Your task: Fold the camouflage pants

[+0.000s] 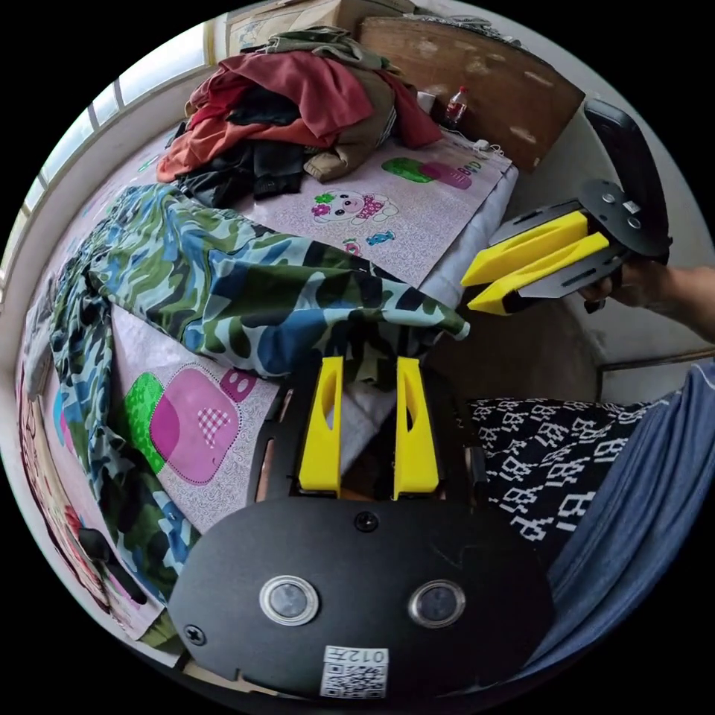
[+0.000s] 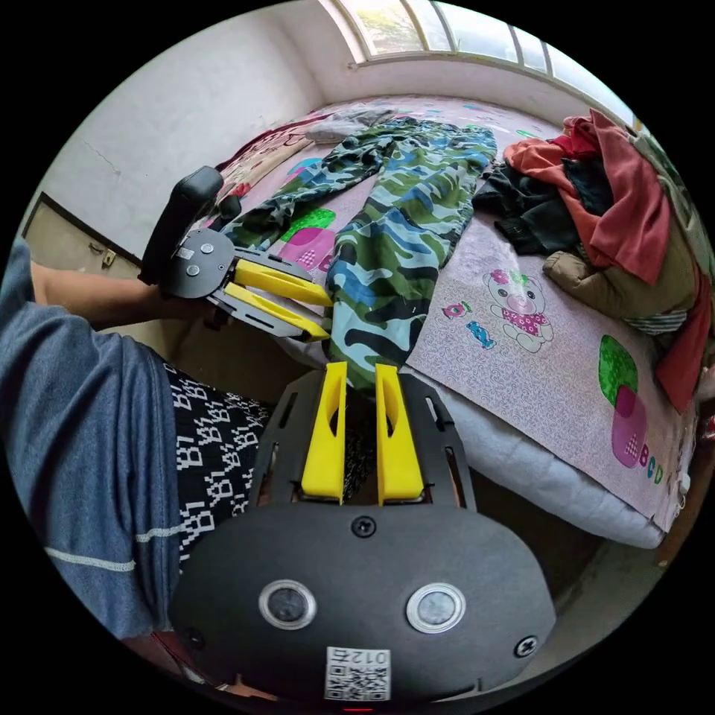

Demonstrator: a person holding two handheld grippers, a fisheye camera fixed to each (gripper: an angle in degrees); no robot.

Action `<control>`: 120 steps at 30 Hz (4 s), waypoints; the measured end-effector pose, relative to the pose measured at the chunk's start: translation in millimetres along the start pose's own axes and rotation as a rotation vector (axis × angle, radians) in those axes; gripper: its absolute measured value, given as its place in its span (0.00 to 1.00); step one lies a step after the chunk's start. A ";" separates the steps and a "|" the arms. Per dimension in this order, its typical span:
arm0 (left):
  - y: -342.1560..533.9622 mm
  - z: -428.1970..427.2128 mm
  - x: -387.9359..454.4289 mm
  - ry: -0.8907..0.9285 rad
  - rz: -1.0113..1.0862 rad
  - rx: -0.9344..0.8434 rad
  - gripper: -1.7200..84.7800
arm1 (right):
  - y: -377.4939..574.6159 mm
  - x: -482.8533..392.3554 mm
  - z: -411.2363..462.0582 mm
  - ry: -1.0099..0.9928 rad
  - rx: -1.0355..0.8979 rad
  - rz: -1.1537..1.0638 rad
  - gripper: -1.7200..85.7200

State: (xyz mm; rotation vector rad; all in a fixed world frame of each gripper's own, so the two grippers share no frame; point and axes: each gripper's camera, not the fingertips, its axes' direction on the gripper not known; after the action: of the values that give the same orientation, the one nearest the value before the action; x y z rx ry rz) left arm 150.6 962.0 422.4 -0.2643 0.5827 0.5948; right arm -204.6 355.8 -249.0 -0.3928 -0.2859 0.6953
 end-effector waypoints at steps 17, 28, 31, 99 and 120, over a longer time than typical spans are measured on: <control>115.8 -63.5 47.3 -0.100 -0.266 0.164 0.02 | 23.5 -123.0 -130.1 0.108 0.008 0.013 0.11; 155.2 -92.9 41.1 0.031 -0.534 0.257 0.02 | -8.0 -217.3 -113.5 0.086 0.064 -0.337 0.16; 154.2 -103.8 43.4 0.046 -0.541 0.255 0.02 | -14.9 -231.4 -108.0 0.111 0.088 -0.298 0.16; 152.3 -95.3 73.7 0.016 -0.369 0.105 0.02 | -102.3 -223.9 -68.4 0.173 -0.123 -0.229 0.03; 429.6 -258.1 -43.3 -0.564 -1.044 0.081 0.06 | -137.3 -578.8 37.7 0.126 0.216 -0.663 0.14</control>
State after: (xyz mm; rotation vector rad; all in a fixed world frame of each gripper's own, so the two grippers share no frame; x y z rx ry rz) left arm -246.9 1184.9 209.4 -0.2698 -0.1191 -0.3710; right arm -566.7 -117.3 -226.8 -0.1163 -0.2003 0.0468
